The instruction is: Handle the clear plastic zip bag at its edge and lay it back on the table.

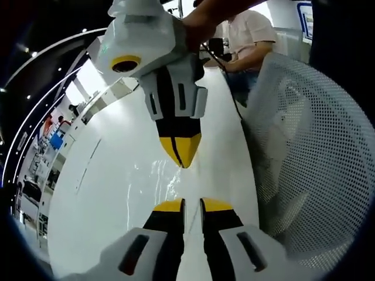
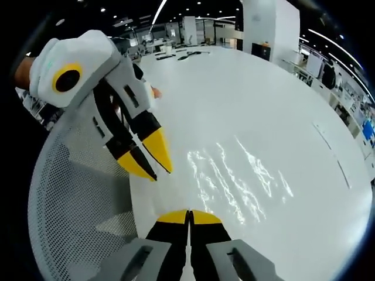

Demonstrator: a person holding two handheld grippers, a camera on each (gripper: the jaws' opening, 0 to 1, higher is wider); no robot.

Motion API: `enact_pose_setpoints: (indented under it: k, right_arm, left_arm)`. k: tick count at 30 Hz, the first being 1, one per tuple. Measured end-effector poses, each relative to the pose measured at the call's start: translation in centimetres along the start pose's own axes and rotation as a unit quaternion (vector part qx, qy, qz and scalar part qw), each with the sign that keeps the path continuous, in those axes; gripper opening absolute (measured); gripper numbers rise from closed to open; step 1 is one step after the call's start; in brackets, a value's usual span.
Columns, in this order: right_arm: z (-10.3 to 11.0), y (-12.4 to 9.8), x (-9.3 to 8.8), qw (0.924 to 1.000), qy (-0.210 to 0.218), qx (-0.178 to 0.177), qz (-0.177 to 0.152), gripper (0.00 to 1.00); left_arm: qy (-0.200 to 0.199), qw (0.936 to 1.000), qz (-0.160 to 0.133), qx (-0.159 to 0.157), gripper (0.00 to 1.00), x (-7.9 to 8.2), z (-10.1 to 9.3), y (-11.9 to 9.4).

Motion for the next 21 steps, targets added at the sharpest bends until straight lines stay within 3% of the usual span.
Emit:
enact_pose_setpoints:
  k: [2,8,21]
  right_arm:
    - [0.0,0.0,-0.1,1.0000,0.002,-0.002,0.002,0.00]
    - [0.0,0.0,0.1,1.0000,0.005,-0.003,0.001,0.00]
    - [-0.7,-2.0,2.4,0.9981,-0.033,-0.035,-0.039,0.00]
  left_arm:
    - [-0.007,0.9998,-0.006,0.016,0.06,0.1,0.6,-0.1]
    - [-0.005,1.0000,-0.003,0.002,0.04,0.1,0.3,-0.2]
    - [0.008,0.9999,0.014,0.006,0.05,0.1,0.5,0.1]
Point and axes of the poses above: the point that each gripper's makers call its tool centre point, and the gripper's own axes: y roughly forward along the fingers, z roughly to its left, x roughly out of its top, the point moved 4 cm from there along -y, roughly backward along the fingers, and after that the axes turned 11 degrees about x, right-handed, at the moved point
